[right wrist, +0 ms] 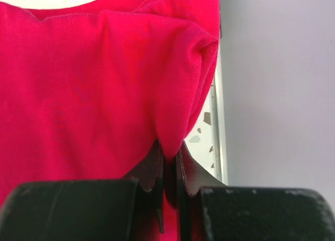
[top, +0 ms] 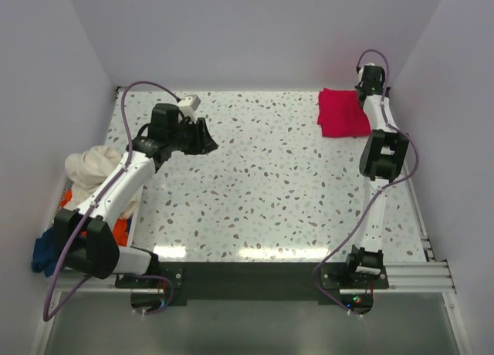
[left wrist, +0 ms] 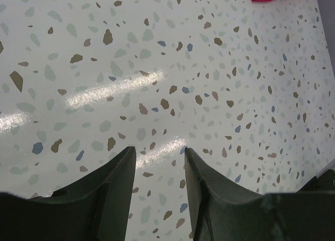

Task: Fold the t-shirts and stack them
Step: Neatly place the folded tshirt to the corner, then reset both grippers

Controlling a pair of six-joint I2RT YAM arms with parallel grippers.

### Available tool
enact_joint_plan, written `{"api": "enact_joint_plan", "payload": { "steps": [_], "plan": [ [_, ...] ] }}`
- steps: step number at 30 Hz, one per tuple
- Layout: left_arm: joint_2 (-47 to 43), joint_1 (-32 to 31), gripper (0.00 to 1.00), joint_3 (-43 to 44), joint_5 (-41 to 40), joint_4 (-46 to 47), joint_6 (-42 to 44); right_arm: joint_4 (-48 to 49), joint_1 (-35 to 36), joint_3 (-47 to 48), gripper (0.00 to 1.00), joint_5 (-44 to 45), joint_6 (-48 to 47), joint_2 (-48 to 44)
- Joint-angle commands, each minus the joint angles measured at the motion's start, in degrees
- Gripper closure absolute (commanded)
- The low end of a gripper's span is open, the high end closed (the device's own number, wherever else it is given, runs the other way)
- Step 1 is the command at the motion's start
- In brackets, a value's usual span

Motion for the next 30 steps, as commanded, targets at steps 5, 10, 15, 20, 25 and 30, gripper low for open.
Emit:
{"api": "enact_joint_plan", "payload": {
  "steps": [5,10,15,20,25,30],
  "plan": [
    [1.3,0.52,0.52,-0.4,1.23,1.43,1.57,4.48,-1.97,3.77,1.0,-2.55,-1.27,-1.45],
    [1.83,0.6,0.52,-0.57,1.93,1.78,1.3,3.78,-1.97,5.88,0.63,-3.0,0.49,-0.48],
    [1.48,0.52,0.52,-0.92,2.28,2.31,0.87,2.9,-1.44,5.71,0.01,-1.68,3.04,-2.58],
    [0.43,0.52,0.52,-1.45,2.64,3.01,-0.18,5.09,1.19,-3.5,0.01,2.8,6.64,-9.61],
    [-1.5,0.6,0.52,-3.73,2.81,4.94,-1.16,7.03,3.31,-17.2,0.01,3.6,14.88,-20.93],
    [-4.14,0.52,0.51,-5.84,1.67,6.0,-1.86,9.05,6.99,-30.48,0.01,4.12,20.7,-31.67]
  ]
}}
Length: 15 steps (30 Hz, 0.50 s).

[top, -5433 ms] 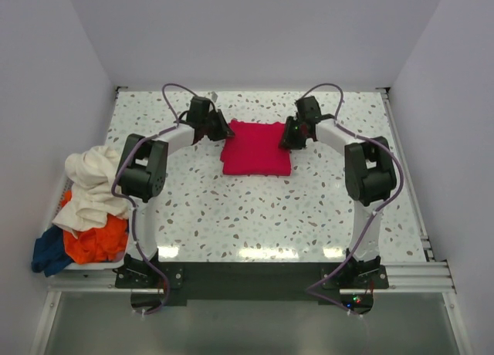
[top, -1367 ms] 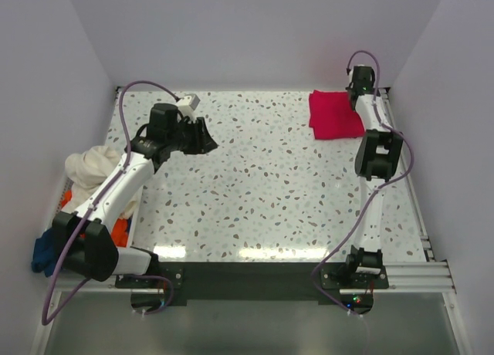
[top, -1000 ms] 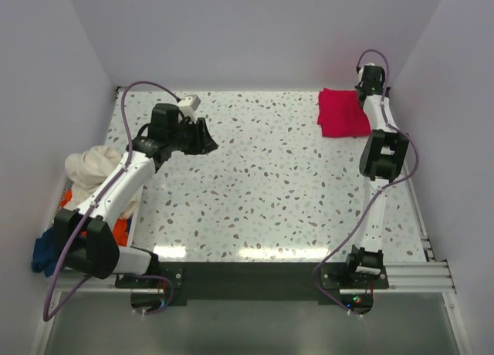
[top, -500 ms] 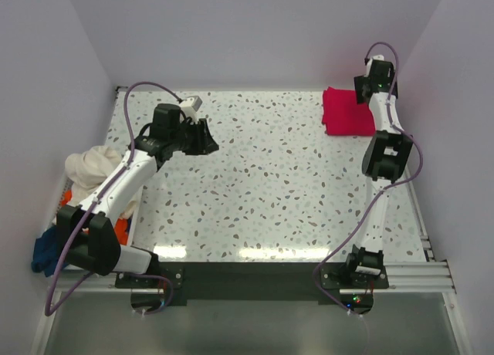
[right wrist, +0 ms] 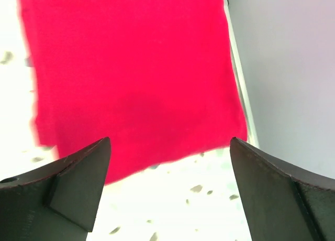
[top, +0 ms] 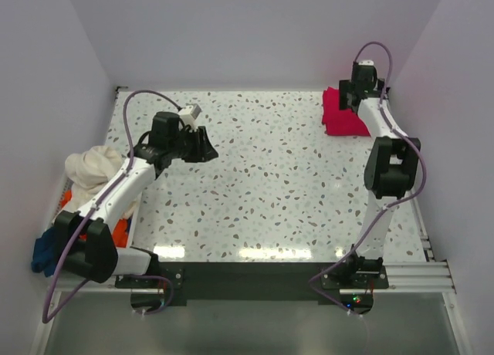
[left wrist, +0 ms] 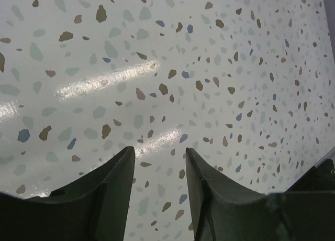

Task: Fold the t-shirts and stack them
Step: Reset both grippers

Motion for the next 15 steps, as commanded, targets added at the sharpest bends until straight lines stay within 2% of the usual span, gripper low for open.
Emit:
{"api": "enact_joint_plan", "payload": {
  "steps": [1,4,10,15],
  "plan": [
    [-4.06,0.49,0.51,-1.32,-0.4,3.97,-1.12,4.46,3.67,-7.8,0.01,2.61,8.87,-10.67],
    [-6.78,0.49,0.51,-3.43,-1.9,4.23,-1.21,5.52,6.05,-16.69,0.01,2.45,14.32,-18.41],
    [-13.19,0.49,0.5,-7.47,-6.2,3.0,-0.15,8.76,12.91,-35.74,0.01,-7.12,25.49,-35.54],
    [-19.08,0.49,0.49,-10.46,-12.26,0.2,2.92,10.27,23.27,-49.9,0.01,-10.73,26.38,-45.91]
  ]
}}
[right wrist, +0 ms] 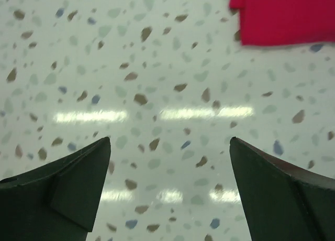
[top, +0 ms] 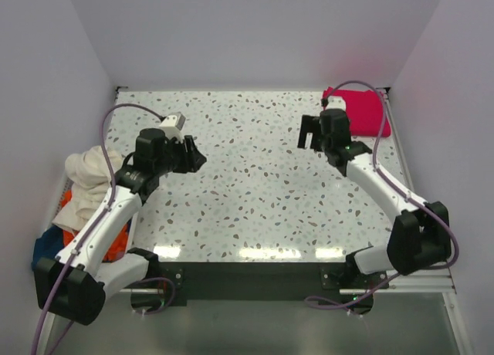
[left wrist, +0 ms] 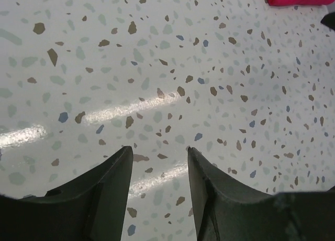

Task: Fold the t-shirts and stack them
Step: Reset both grippers

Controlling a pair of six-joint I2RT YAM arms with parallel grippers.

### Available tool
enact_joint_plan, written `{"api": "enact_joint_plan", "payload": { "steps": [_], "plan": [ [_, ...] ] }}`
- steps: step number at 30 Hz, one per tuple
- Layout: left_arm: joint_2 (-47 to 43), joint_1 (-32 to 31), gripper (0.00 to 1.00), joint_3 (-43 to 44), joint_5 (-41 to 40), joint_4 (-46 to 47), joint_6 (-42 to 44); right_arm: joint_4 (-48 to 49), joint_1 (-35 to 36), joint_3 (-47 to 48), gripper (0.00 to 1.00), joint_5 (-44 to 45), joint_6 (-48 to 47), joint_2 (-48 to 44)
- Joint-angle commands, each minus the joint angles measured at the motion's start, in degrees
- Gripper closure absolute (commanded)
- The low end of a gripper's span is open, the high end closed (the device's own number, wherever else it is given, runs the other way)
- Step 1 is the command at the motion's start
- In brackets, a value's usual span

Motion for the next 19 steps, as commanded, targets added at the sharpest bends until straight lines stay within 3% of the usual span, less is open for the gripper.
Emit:
{"api": "enact_joint_plan", "payload": {
  "steps": [1,5,7,11,19],
  "plan": [
    [-4.18,0.49,0.48,-1.72,-6.0,-1.34,3.38,3.34,5.38,-8.51,0.01,-5.05,5.6,-8.41],
    [-6.21,0.58,0.47,-3.75,-7.41,-1.69,4.44,2.29,7.24,-16.6,0.01,-13.31,9.39,-18.02],
    [-6.47,0.58,0.47,-3.83,-7.5,-1.78,4.53,-0.6,7.24,-17.93,0.01,-13.15,10.08,-21.61],
    [-6.73,0.58,0.47,-3.66,-7.32,-1.78,4.36,-5.88,7.15,-18.02,0.01,-15.96,8.51,-24.79],
    [-8.14,0.58,0.47,-4.36,-8.11,-1.69,4.0,-6.42,7.15,-19.6,0.01,-16.67,9.38,-25.68]
  ]
}}
